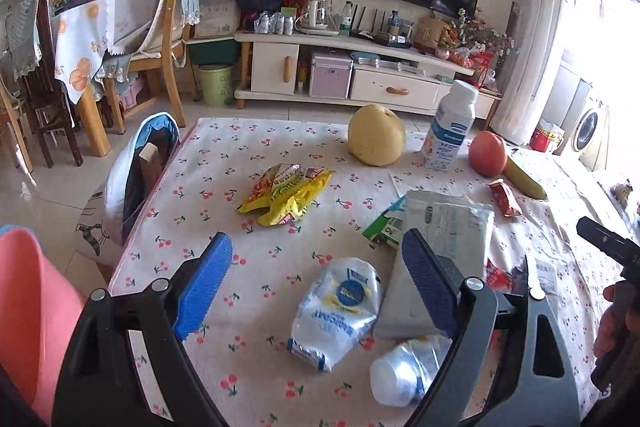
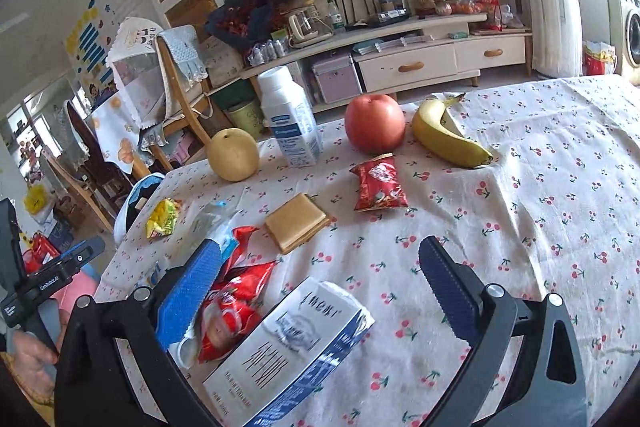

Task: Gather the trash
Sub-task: 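Grasp the yellow snack bag with the left tool while the right tool grasps the red snack packet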

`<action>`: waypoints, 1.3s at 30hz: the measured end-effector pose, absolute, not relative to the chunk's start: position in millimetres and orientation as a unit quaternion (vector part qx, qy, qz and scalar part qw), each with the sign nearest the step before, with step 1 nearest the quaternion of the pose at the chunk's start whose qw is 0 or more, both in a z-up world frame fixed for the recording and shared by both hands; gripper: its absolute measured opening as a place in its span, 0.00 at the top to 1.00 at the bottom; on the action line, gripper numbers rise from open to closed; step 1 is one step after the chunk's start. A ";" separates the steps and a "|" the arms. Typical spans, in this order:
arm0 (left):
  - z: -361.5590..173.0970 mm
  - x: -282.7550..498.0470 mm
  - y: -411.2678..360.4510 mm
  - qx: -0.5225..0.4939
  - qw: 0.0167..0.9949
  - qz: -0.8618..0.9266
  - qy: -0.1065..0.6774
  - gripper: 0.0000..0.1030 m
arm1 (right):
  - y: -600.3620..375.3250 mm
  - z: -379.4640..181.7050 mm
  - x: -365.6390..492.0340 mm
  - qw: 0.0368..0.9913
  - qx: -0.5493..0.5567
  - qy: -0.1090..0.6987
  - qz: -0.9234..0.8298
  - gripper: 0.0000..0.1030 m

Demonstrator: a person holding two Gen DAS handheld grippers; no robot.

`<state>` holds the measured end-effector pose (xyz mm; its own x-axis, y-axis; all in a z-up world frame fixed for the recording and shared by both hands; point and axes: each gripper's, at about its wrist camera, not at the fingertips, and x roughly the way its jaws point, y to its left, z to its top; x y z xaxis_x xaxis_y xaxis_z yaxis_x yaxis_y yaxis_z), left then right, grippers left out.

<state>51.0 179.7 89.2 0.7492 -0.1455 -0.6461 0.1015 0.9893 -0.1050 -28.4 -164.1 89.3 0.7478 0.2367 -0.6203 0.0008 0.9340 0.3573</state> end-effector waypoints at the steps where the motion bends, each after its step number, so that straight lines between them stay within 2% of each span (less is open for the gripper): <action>1: 86.0 60.8 180.8 -0.035 0.932 -0.065 0.354 0.15 | -169.5 85.6 -19.4 0.916 0.173 0.356 0.063 0.05; 7: 63.5 115.4 176.3 -0.036 0.921 -0.065 0.382 0.15 | -184.5 61.7 29.9 0.901 0.159 0.399 0.060 0.08; 10: 54.1 137.6 172.0 -0.030 0.915 -0.068 0.396 0.15 | -186.4 54.0 48.9 0.897 0.146 0.413 0.060 0.18; 16: 48.4 161.2 164.9 -0.020 0.908 -0.083 0.411 0.15 | -179.5 42.3 81.6 0.894 0.112 0.430 0.060 0.18; 21: 39.4 174.8 159.7 -0.010 0.899 -0.084 0.429 0.15 | -169.0 28.2 96.5 0.889 0.081 0.449 0.051 0.29; 24: 33.8 178.4 157.6 0.001 0.896 -0.075 0.438 0.25 | -164.5 23.5 96.9 0.893 0.056 0.446 0.041 0.35; 26: 34.4 179.0 157.4 0.005 0.898 -0.070 0.433 0.42 | -164.1 22.5 97.3 0.894 0.045 0.444 0.035 0.47; 28: 34.8 180.1 158.2 0.008 0.900 -0.061 0.433 0.50 | -163.7 22.0 96.7 0.895 0.045 0.443 0.038 0.55; 30: 35.1 179.7 158.2 0.006 0.900 -0.058 0.433 0.51 | -163.1 22.0 96.3 0.895 0.045 0.443 0.041 0.57; 34: 36.0 173.1 155.8 0.007 0.900 -0.052 0.432 0.61 | -159.6 22.8 88.9 0.895 0.046 0.442 0.050 0.58; 39: 36.9 154.7 149.7 -0.003 0.899 -0.058 0.433 0.62 | -153.5 24.6 75.0 0.894 0.040 0.442 0.064 0.59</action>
